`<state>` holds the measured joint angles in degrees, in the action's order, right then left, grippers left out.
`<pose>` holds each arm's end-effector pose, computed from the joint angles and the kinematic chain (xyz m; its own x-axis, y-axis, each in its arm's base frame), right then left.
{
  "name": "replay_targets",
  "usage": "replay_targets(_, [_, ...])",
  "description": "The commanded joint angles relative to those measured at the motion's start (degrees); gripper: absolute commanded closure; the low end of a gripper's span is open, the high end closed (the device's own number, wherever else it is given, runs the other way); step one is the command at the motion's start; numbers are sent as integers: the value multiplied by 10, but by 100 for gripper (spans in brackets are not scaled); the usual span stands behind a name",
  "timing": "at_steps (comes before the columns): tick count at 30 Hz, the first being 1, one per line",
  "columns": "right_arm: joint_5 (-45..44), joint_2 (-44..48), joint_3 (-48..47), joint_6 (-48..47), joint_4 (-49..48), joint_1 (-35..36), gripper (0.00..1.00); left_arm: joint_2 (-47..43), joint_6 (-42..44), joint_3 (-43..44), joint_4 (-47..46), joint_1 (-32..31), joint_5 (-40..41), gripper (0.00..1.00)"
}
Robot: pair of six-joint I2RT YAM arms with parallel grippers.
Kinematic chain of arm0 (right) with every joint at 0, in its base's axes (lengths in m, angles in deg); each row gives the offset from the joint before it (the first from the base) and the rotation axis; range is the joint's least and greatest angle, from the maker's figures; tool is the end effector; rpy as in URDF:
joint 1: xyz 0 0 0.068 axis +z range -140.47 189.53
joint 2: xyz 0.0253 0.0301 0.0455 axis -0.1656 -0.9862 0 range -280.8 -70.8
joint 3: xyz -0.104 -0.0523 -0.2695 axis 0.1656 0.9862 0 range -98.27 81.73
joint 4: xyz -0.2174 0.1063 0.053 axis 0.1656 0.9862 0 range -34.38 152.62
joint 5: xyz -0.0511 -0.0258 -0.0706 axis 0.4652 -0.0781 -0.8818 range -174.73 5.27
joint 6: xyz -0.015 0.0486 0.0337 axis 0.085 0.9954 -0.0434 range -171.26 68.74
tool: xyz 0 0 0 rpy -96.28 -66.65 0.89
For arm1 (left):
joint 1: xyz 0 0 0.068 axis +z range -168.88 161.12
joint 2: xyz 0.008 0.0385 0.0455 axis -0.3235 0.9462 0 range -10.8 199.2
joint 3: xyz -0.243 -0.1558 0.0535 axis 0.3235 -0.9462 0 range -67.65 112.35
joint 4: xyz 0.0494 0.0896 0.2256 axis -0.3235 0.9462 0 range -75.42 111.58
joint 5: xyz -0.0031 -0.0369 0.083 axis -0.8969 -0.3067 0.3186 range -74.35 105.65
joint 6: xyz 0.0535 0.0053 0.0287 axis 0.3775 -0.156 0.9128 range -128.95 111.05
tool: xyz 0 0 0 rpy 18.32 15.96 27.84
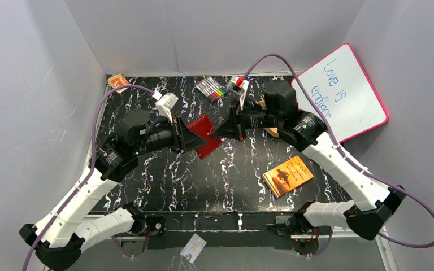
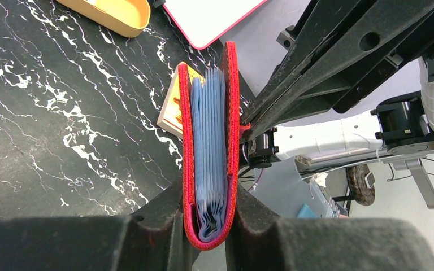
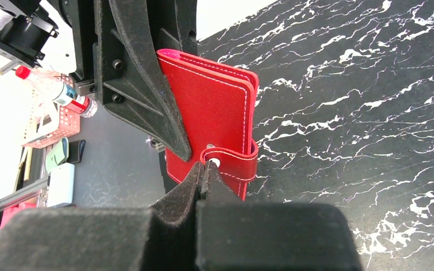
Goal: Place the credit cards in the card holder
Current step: Close the card holder at the center of the board.
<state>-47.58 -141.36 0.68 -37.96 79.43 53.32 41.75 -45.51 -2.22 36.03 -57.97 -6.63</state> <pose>0.1600 0.1915 0.4581 -0.3865 -0.1163 -0.9149 -0.9113 0.2010 0.3594 0.1229 -0.1222 0.4326 -0.6139 -0.2114 -0.7606 0.6335 0.4429 -0.6344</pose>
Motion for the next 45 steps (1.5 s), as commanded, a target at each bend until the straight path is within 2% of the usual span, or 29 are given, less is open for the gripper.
replay_targets(1, [-8, 6, 8, 18, -40, 7, 100, -11, -10, 13, -31, 2, -19, 100])
replay_targets(14, [-2, 17, 32, 54, -92, 8, 100, -14, -7, 1, -30, 3, -20, 100])
replay_targets(45, [21, -1, 46, 81, -112, 12, 100, -2, -6, 5, -29, 3, -26, 100])
